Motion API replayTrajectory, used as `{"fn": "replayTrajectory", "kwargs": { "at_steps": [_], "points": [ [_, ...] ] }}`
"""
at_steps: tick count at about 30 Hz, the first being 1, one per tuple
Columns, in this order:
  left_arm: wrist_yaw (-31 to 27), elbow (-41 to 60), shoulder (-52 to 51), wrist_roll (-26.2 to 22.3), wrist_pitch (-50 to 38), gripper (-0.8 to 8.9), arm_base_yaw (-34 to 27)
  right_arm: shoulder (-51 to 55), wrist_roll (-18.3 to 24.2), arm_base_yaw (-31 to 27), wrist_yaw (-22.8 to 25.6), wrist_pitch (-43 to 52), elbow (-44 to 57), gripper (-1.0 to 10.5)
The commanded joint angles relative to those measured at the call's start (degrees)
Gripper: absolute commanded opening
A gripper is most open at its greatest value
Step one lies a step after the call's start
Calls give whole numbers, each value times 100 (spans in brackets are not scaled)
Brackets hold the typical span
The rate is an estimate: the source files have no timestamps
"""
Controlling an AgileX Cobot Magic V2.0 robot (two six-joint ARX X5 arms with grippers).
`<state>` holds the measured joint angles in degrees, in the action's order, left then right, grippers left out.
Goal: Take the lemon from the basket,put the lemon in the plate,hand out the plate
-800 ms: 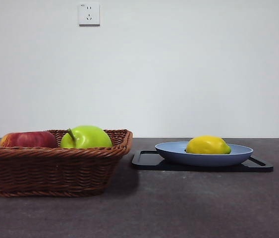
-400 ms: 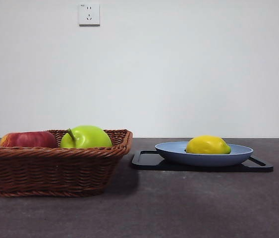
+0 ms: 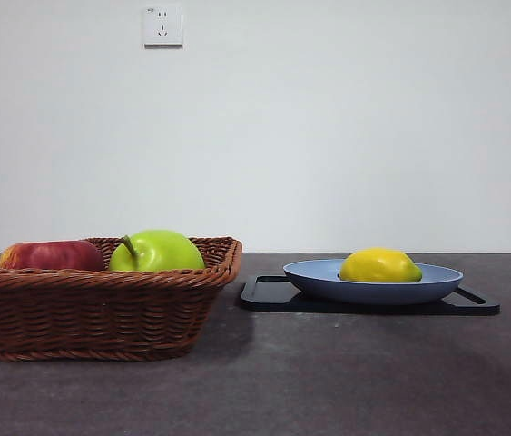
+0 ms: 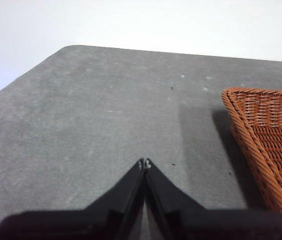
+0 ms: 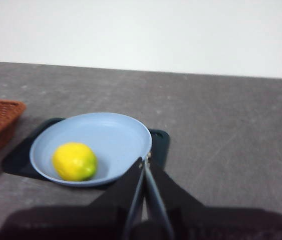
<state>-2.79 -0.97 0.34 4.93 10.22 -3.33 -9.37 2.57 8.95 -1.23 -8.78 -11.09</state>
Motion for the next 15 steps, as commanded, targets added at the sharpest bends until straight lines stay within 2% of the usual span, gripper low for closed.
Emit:
{"fn": "replayTrajectory", "kwargs": {
  "at_steps": [1, 7, 15],
  "points": [
    [7, 59, -15, -42, -81, 8, -17, 289, -66, -289, -315, 149, 319, 4],
    [4, 59, -15, -42, -81, 8, -17, 625, -138, -678, -328, 144, 791, 4],
    [4, 59, -15, -42, -81, 8, -17, 815, -184, -811, -304, 22, 1062, 4]
  ]
}}
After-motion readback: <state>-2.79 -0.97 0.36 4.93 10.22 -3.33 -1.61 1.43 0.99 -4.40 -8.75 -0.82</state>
